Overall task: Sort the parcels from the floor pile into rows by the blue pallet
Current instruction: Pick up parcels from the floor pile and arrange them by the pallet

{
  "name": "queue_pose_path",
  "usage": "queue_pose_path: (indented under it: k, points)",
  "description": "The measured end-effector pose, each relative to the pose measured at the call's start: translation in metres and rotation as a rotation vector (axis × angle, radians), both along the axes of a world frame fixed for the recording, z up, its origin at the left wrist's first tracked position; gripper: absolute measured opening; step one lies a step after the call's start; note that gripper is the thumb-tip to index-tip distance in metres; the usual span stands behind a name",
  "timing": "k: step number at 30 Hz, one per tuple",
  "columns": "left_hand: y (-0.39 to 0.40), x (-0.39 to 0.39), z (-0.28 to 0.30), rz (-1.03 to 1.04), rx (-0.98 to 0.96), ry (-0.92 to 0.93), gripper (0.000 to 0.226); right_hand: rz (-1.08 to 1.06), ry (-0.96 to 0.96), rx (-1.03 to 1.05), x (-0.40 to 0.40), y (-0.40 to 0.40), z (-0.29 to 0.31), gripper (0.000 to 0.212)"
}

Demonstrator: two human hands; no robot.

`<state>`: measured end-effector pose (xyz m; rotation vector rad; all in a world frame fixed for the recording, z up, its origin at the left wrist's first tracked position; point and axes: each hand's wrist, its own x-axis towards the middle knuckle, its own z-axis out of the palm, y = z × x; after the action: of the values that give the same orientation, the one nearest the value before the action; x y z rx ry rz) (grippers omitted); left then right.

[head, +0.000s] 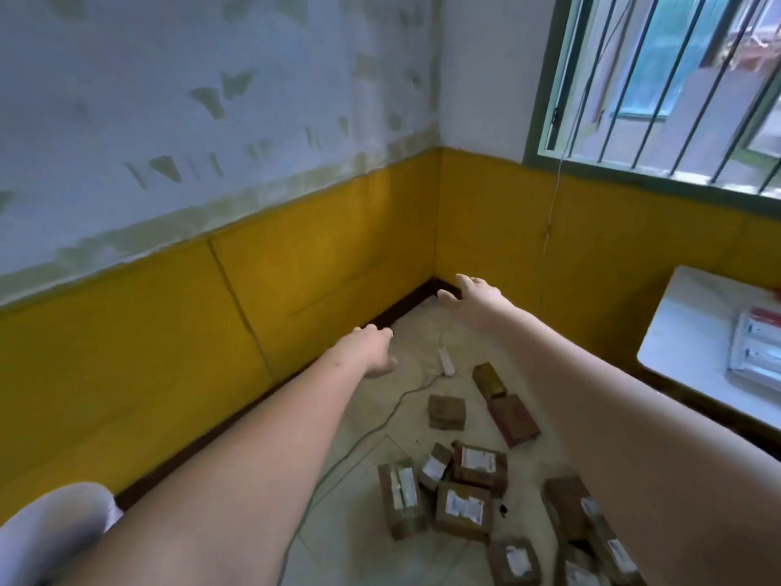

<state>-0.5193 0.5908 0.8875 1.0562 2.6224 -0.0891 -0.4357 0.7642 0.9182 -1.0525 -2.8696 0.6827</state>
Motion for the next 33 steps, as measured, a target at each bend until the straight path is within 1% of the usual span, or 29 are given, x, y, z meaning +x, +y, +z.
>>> queue_pose_path:
  k: [2,4,7,9,12,14,17,19,21,22,23,25,26,27,28,29,30,31,32,33]
  points:
    - [0.01,-0.026,-0.04,0.02,0.016,-0.033,0.056,0.001,-0.038,-0.007,-0.033,0.01,-0.034,0.069]
    - [0.017,-0.046,-0.094,0.064,0.018,-0.095,0.055,0.01,-0.072,-0.019,-0.063,0.021,-0.086,0.068]
    - [0.022,-0.065,-0.21,0.068,-0.074,-0.224,0.058,0.024,-0.101,-0.087,-0.098,0.031,-0.195,0.068]
    - [0.023,-0.078,-0.306,0.081,-0.127,-0.295,0.06,0.049,-0.121,-0.134,-0.117,0.038,-0.293,0.07]
    - [0.02,-0.093,-0.456,0.154,-0.142,-0.406,0.061,0.062,-0.188,-0.208,-0.134,0.045,-0.465,0.072]
    - [0.019,-0.102,-0.551,0.238,-0.113,-0.51,0.063,0.042,-0.237,-0.286,-0.139,0.041,-0.584,0.072]
    - [0.023,-0.118,-0.68,0.376,-0.018,-0.612,0.056,0.03,-0.304,-0.397,-0.135,0.027,-0.75,0.071]
    - [0.029,-0.121,-0.753,0.47,0.098,-0.724,0.046,-0.038,-0.302,-0.499,-0.126,0.018,-0.839,0.066]
    - [0.038,-0.119,-0.809,0.576,0.165,-0.876,0.035,-0.192,-0.238,-0.69,-0.117,0.009,-0.894,0.053]
    - [0.042,-0.115,-0.825,0.645,0.176,-0.938,0.03,-0.255,-0.211,-0.767,-0.113,0.003,-0.91,0.045]
    - [0.045,-0.113,-0.837,0.723,0.206,-0.989,0.03,-0.301,-0.195,-0.8,-0.11,-0.001,-0.914,0.04]
    - [0.05,-0.106,-0.831,0.832,0.283,-1.009,0.032,-0.353,-0.171,-0.824,-0.107,-0.003,-0.897,0.036]
    - [0.051,-0.103,-0.816,0.851,0.295,-0.984,0.043,-0.369,-0.16,-0.831,-0.105,-0.001,-0.877,0.033]
    - [0.05,-0.101,-0.796,0.857,0.301,-0.95,0.062,-0.381,-0.149,-0.824,-0.103,0.001,-0.85,0.028]
    - [0.05,-0.1,-0.768,0.841,0.318,-0.905,0.078,-0.389,-0.13,-0.809,-0.101,0.004,-0.816,0.025]
    - [0.052,-0.1,-0.734,0.817,0.343,-0.853,0.086,-0.399,-0.1,-0.786,-0.101,0.007,-0.776,0.03]
    - [0.056,-0.096,-0.69,0.78,0.362,-0.795,0.09,-0.414,-0.061,-0.77,-0.099,0.011,-0.733,0.04]
    - [0.061,-0.093,-0.639,0.741,0.368,-0.744,0.095,-0.435,-0.015,-0.777,-0.096,0.015,-0.684,0.049]
    - [0.067,-0.087,-0.582,0.691,0.377,-0.697,0.098,-0.455,0.043,-0.786,-0.092,0.018,-0.631,0.054]
    - [0.075,-0.083,-0.526,0.646,0.397,-0.657,0.1,-0.48,0.11,-0.786,-0.087,0.021,-0.576,0.053]
